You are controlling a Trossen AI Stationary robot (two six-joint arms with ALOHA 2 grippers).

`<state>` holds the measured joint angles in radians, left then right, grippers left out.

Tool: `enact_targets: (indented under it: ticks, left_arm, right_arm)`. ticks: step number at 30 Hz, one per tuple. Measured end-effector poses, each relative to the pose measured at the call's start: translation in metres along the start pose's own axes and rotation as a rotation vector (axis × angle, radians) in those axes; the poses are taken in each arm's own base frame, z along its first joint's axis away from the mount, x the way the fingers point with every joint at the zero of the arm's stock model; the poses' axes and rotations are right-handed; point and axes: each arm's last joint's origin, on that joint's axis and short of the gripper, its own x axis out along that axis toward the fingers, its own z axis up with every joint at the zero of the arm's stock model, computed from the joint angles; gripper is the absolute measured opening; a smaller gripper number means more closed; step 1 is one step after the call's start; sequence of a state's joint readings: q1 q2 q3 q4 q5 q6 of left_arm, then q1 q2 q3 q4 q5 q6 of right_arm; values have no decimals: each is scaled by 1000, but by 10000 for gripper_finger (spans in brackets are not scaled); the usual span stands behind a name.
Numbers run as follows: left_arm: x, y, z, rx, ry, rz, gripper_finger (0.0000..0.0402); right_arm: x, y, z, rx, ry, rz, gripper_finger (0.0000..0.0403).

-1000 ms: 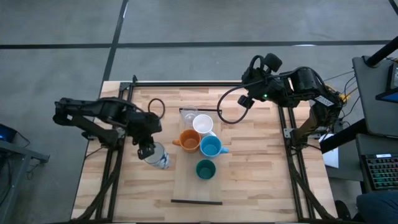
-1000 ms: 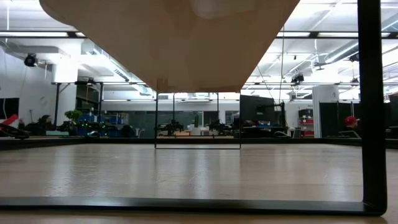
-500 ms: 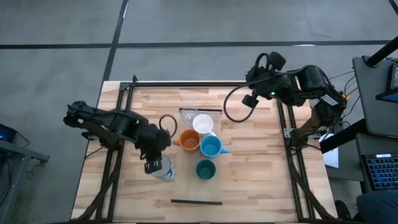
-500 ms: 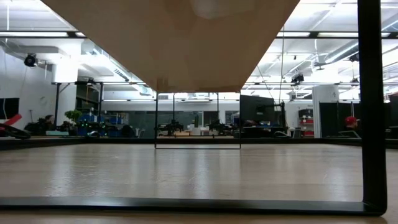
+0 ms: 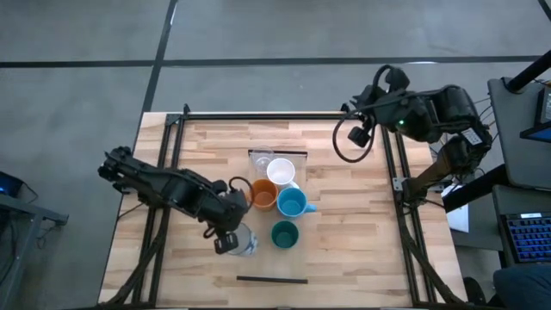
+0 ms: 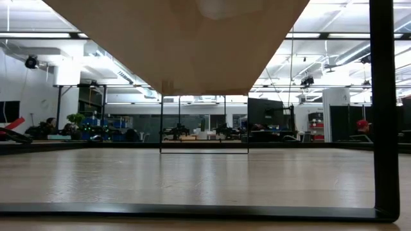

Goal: Stack small to large cups/mugs on shelf
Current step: Put the white and blue mug on the shelf

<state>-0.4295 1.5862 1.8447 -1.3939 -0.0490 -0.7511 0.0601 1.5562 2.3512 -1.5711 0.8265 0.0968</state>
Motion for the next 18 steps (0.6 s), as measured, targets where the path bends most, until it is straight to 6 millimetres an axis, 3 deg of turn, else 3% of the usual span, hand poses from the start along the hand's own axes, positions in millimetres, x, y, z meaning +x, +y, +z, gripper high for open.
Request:
enact_targets:
  ticks: [5,18]
  left_arm:
    - [10,-12,4,-13,26,-9,0]
    - [26,-39,24,-2,7,-41,0]
  right_arm:
    - [1,4,0,-2,12,94,40]
    - [4,7,-1,-39,22,98,40]
